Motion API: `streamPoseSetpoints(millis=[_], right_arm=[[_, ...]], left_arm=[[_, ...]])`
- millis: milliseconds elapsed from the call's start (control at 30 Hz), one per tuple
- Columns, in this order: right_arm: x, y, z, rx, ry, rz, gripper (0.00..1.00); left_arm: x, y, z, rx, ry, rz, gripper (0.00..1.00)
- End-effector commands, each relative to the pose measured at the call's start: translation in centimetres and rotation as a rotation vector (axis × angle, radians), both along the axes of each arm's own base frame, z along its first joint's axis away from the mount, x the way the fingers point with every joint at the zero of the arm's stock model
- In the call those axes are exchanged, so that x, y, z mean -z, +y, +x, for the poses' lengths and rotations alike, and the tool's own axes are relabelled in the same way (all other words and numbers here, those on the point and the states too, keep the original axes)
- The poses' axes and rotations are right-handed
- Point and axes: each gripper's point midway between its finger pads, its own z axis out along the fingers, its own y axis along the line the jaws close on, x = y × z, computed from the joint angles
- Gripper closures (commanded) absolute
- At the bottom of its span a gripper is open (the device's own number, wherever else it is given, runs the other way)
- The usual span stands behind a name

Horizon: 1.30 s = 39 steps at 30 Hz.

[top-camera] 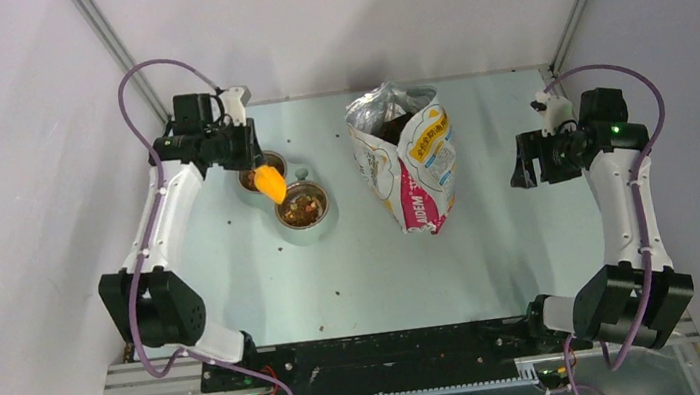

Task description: Serve the pet food

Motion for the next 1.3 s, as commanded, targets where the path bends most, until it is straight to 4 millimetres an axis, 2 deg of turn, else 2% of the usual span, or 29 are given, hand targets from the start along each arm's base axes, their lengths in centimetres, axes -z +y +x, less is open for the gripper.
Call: streamPoseSetpoints(millis=[0, 67, 133, 467, 633, 700, 733, 767, 833, 867, 933, 967, 1000, 1133, 1167, 1200, 1233, 1267], right_arm=[[-1.1, 0.2, 0.4, 0.005, -0.054, 0.016, 0.25], [-1.2, 0.3, 0.5, 0.007, -0.059, 0.019, 0.25], [-1.2, 0.3, 0.4, 0.007, -0.057, 0.017, 0.25], [-1.4, 0.6, 0.3, 0.005, -0.063, 0.025, 0.25], [-1.6, 0.6, 0.4, 0.005, -0.072, 0.024, 0.25], [-1.5, 0.6, 0.4, 0.004, -0.067, 0.027, 0.25], [-1.5, 0.7, 0.4, 0.004, -0.067, 0.029, 0.25], [-1.6, 0.7, 0.5, 0.002, -0.068, 0.031, 0.25], [-1.7, 0.7, 0.5, 0.0, -0.069, 0.026, 0.25], [-1.7, 0.7, 0.4, 0.001, -0.069, 0.023, 0.25], [-1.7, 0.7, 0.4, 0.003, -0.068, 0.027, 0.25], [-1.7, 0.8, 0.5, 0.004, -0.069, 0.032, 0.25], [-1.7, 0.9, 0.5, 0.004, -0.068, 0.033, 0.25], [-1.6, 1.0, 0.4, 0.001, -0.064, 0.031, 0.25], [-1.6, 1.0, 0.5, 0.0, -0.066, 0.031, 0.25], [-1.7, 1.0, 0.5, 0.0, -0.068, 0.031, 0.25], [-1.7, 1.0, 0.5, -0.001, -0.069, 0.03, 0.25], [-1.7, 1.0, 0.5, -0.001, -0.07, 0.03, 0.25]], left_arm=[[-3.3, 0.8, 1.0, -0.02, -0.155, 0.101, 1.0], [-3.2, 0.8, 0.6, -0.003, -0.134, 0.117, 1.0], [-4.2, -0.1, 0.5, 0.016, -0.131, 0.073, 1.0], [-10.3, -2.8, 0.8, 0.076, -0.226, -0.019, 1.0], [-11.4, -3.0, 0.9, 0.083, -0.259, -0.034, 1.0], [-9.9, -2.6, 1.3, 0.056, -0.26, -0.016, 1.0], [-7.6, -1.8, 1.4, 0.018, -0.211, 0.02, 1.0], [-6.8, -1.9, 1.2, 0.017, -0.175, 0.016, 1.0], [-7.9, -3.2, 0.0, 0.071, -0.181, -0.036, 1.0], [-8.9, -3.0, 0.2, 0.059, -0.245, -0.024, 1.0], [-8.8, -2.1, 0.9, 0.022, -0.27, 0.027, 1.0], [-10.0, -1.9, 1.1, 0.014, -0.291, 0.032, 1.0], [-9.7, -2.0, 1.1, 0.02, -0.264, 0.034, 1.0], [-13.4, -3.7, 1.3, 0.057, -0.335, -0.054, 1.0], [-15.3, -4.3, 1.3, 0.08, -0.375, -0.085, 1.0], [-16.2, -4.9, 1.3, 0.094, -0.387, -0.118, 1.0], [-18.6, -6.2, 0.8, 0.151, -0.439, -0.187, 1.0], [-20.0, -7.2, 0.3, 0.167, -0.447, -0.256, 1.0]])
